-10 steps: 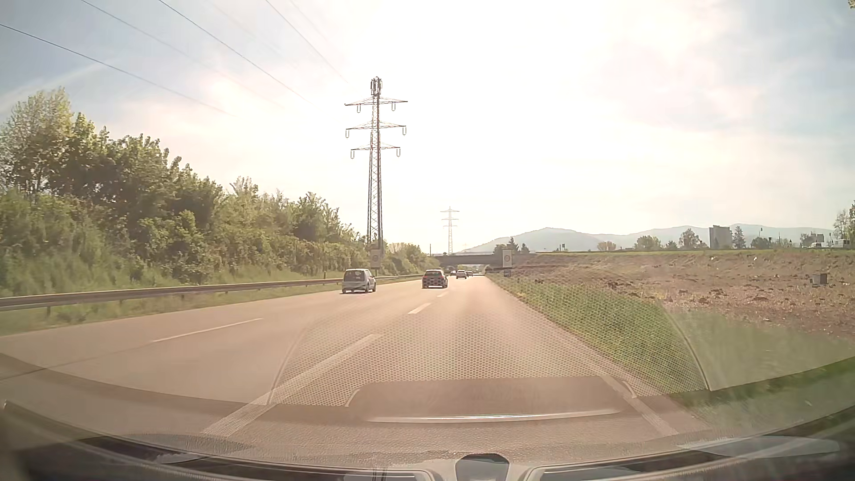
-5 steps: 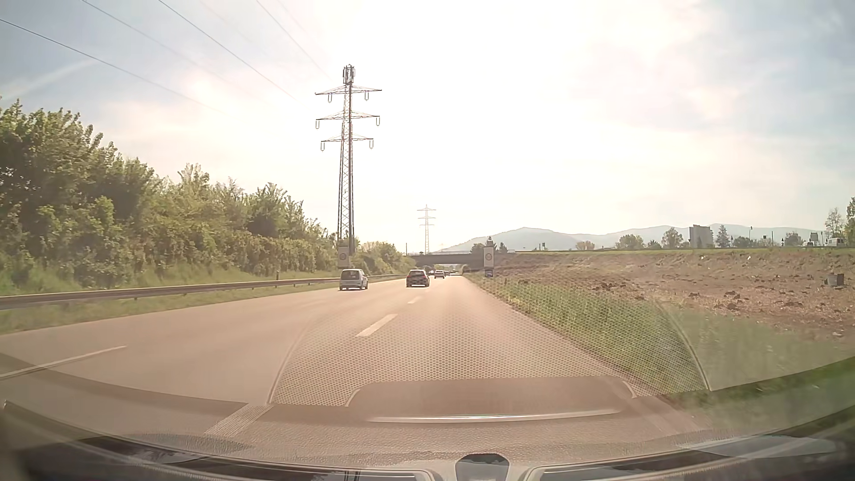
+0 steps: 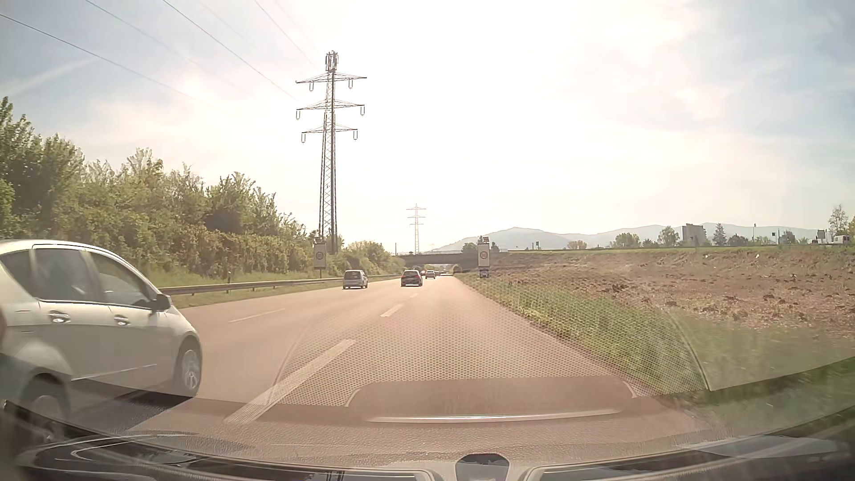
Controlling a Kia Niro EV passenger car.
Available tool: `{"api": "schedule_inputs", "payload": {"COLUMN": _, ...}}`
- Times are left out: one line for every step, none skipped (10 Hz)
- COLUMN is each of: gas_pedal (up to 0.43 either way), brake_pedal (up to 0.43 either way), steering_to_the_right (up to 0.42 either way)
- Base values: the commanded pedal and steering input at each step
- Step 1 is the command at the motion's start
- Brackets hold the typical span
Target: Follow the waypoints while adhering to traffic rules and regulations
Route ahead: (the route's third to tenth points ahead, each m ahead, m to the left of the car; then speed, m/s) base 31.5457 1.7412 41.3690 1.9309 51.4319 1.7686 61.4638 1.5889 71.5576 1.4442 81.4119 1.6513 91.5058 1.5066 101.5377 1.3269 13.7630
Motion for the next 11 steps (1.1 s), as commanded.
{"api": "schedule_inputs", "payload": {"gas_pedal": 0.287, "brake_pedal": 0.0, "steering_to_the_right": 0.006}}
{"api": "schedule_inputs", "payload": {"gas_pedal": 0.287, "brake_pedal": 0.0, "steering_to_the_right": 0.006}}
{"api": "schedule_inputs", "payload": {"gas_pedal": 0.287, "brake_pedal": 0.0, "steering_to_the_right": 0.004}}
{"api": "schedule_inputs", "payload": {"gas_pedal": 0.287, "brake_pedal": 0.0, "steering_to_the_right": 0.003}}
{"api": "schedule_inputs", "payload": {"gas_pedal": 0.287, "brake_pedal": 0.0, "steering_to_the_right": 0.003}}
{"api": "schedule_inputs", "payload": {"gas_pedal": 0.287, "brake_pedal": 0.0, "steering_to_the_right": 0.003}}
{"api": "schedule_inputs", "payload": {"gas_pedal": 0.287, "brake_pedal": 0.0, "steering_to_the_right": 0.002}}
{"api": "schedule_inputs", "payload": {"gas_pedal": 0.287, "brake_pedal": 0.0, "steering_to_the_right": 0.001}}
{"api": "schedule_inputs", "payload": {"gas_pedal": 0.287, "brake_pedal": 0.0, "steering_to_the_right": 0.001}}
{"api": "schedule_inputs", "payload": {"gas_pedal": 0.299, "brake_pedal": 0.0, "steering_to_the_right": 0.001}}
{"api": "schedule_inputs", "payload": {"gas_pedal": 0.299, "brake_pedal": 0.0, "steering_to_the_right": 0.0}}
